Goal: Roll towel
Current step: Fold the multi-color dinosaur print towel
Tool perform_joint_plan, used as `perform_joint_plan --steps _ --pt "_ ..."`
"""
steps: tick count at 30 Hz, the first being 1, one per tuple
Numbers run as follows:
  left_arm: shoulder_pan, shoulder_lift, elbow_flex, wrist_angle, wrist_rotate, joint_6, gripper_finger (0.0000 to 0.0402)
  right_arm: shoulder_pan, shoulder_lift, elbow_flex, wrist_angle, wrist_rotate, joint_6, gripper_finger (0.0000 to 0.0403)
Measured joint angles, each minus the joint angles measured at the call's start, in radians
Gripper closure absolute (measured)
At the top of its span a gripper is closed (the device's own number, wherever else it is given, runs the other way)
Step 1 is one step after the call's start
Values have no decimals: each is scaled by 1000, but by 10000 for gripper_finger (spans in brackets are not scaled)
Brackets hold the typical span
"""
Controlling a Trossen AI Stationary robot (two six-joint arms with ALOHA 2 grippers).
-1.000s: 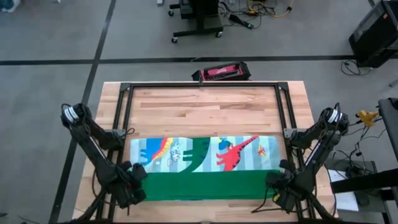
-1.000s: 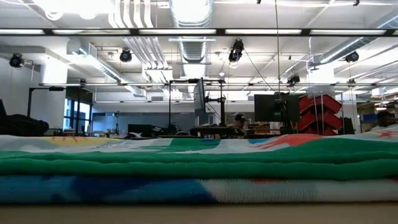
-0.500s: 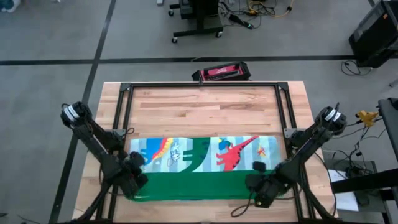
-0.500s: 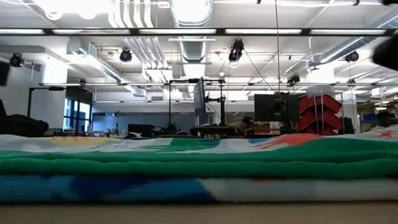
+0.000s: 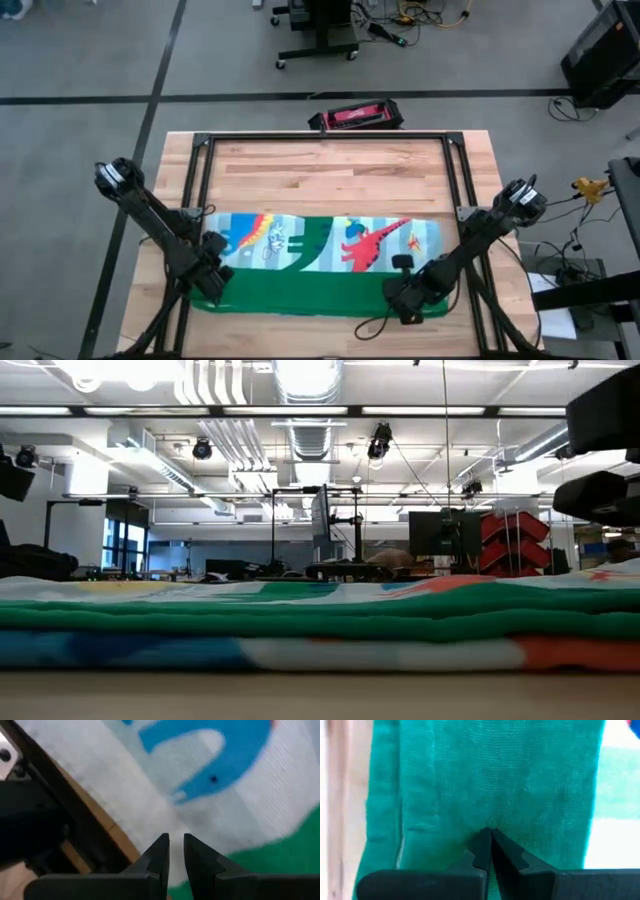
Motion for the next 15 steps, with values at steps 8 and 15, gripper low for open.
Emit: perform_joint_plan --steps 8,15 --pt "8 -12 21 91 -259 19 361 -20 -44 -21 -228 42 24 403" --pt "20 40 -63 350 -246 99 362 -129 -94 -90 -287 93 79 403"
